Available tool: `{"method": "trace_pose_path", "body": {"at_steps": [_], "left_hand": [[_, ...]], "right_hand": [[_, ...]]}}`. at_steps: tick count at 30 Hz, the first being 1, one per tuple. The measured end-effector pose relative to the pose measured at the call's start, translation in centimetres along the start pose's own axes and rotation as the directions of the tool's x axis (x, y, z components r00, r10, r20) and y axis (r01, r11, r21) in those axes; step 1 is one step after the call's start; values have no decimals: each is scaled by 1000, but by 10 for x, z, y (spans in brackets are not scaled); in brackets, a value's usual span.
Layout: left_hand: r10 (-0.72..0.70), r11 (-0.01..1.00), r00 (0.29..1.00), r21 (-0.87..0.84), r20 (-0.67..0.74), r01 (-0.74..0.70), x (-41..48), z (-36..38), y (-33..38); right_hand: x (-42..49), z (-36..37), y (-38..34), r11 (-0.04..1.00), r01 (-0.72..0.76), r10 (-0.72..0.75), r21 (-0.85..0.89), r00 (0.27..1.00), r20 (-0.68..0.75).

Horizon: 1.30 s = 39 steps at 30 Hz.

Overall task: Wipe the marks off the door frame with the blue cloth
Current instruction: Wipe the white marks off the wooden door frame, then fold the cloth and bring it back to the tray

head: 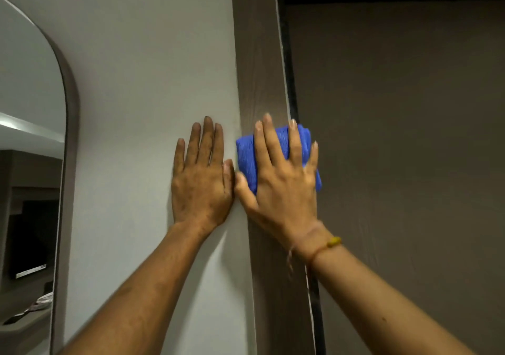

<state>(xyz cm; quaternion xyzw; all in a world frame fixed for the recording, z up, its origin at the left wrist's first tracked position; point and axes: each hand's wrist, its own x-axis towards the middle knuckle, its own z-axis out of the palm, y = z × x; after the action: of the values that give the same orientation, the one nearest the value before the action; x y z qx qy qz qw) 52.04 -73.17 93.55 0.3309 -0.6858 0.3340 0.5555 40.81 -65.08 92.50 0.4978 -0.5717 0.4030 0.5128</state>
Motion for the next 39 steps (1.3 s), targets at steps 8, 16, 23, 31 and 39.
{"method": "trace_pose_path", "body": {"at_steps": [8,16,23,31,39], "left_hand": [[6,999,1000,-53,-15,-7,2,1,-1],[18,998,1000,-54,-6,-18,-1,-1,-2],[-194,772,981,-618,-6,149,-51,-53,49],[192,156,664,-691,722,706,-135,-89,181],[795,83,160,-367,585,927,-261,-100,368]], "right_hand": [[85,-5,-14,998,-41,37,-50,997,-70],[-50,-4,-14,994,-87,80,68,991,103],[-72,-38,5,864,-179,186,470,982,30],[-192,-117,61,906,-326,272,269,937,218],[-365,-302,193,50,-970,742,237,195,641]]}}
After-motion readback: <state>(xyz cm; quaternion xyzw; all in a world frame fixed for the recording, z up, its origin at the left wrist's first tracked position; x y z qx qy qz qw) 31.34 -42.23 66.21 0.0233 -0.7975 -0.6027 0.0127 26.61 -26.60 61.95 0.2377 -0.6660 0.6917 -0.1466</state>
